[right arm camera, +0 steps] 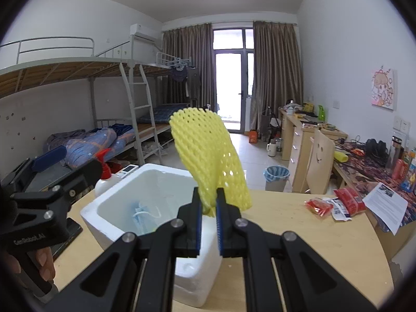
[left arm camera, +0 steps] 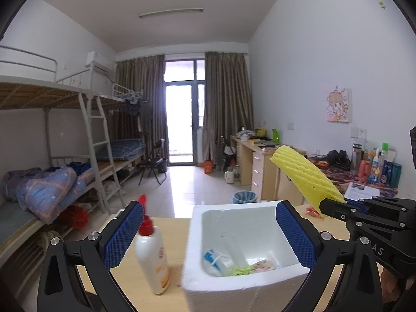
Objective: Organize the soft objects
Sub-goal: 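Lower the yellow mesh sleeve into the box and open the right gripper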
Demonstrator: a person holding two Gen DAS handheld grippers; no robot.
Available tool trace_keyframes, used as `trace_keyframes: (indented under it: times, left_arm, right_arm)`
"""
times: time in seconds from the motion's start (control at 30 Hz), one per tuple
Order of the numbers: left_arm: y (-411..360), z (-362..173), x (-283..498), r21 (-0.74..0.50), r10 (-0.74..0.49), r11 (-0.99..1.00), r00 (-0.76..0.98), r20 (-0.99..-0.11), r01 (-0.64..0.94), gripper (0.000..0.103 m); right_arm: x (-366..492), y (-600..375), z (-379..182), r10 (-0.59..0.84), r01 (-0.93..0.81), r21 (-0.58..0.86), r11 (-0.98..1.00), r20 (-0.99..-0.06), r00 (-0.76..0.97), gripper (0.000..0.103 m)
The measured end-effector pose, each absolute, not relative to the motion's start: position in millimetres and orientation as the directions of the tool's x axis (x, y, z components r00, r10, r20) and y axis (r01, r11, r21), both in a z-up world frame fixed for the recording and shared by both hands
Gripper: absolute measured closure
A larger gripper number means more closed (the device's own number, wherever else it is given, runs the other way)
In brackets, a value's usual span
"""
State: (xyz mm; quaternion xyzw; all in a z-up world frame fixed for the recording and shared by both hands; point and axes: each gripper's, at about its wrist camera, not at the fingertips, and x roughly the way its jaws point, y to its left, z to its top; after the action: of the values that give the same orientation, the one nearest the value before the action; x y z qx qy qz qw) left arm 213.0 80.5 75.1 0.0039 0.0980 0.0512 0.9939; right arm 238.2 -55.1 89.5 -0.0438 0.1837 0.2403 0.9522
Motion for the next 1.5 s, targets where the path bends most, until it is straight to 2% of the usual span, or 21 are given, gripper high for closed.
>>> trace_keyframes:
  times: [0.27, 0.53, 0.97, 1.03, 1.1, 1.17, 1.4, 1.5]
  left_arm:
    - [104.4, 72.3, 196.9, 0.0, 0.173, 0.984, 0.968, -0.181, -0.176, 0.001]
    - [126.2, 69.1, 190.6, -0.035, 0.194, 0.978, 0.964, -0.183, -0.204, 0.001]
    - [132.5, 65.6, 192.5, -0.021, 0.208, 0.976, 0.96, -0.19, -0.216, 0.001]
    - [132.5, 65.7, 192.3, -0.019, 0.205, 0.977, 0.96, -0.191, -0.213, 0.001]
    - [131.5, 66.7, 191.6, -0.016, 0.204, 0.977, 0.961, -0.188, -0.211, 0.001]
    - [130.1, 68.2, 190.3, -0.019, 0.204, 0.977, 0.962, -0.181, -0.21, 0.001]
    - [131.6, 68.9, 188.3, -0.029, 0.199, 0.978, 0.965, -0.172, -0.207, 0.001]
    - [130.6, 69.5, 189.2, -0.024, 0.194, 0.979, 0.965, -0.176, -0.201, 0.001]
  right_arm:
    - [241.9, -29.3, 88.6, 0.478, -0.518, 0.0, 0.856, -0.382, 0.791, 0.091]
    - [251.3, -8.6, 80.6, 0.495, -0.537, 0.011, 0.844, -0.402, 0.77, 0.091]
    - [253.7, -3.0, 79.1, 0.5, -0.546, 0.01, 0.838, -0.415, 0.76, 0.091]
    - [256.0, -3.7, 78.3, 0.5, -0.546, 0.016, 0.838, -0.424, 0.755, 0.082]
    - [256.6, -2.9, 77.1, 0.504, -0.549, 0.026, 0.835, -0.433, 0.747, 0.044]
    - [255.2, -3.4, 77.4, 0.516, -0.554, 0.041, 0.832, -0.425, 0.744, 0.034]
    - [256.1, -2.9, 76.3, 0.527, -0.56, 0.06, 0.826, -0.432, 0.732, 0.016]
    - [255.4, -3.8, 76.3, 0.524, -0.556, 0.062, 0.829, -0.434, 0.733, 0.016]
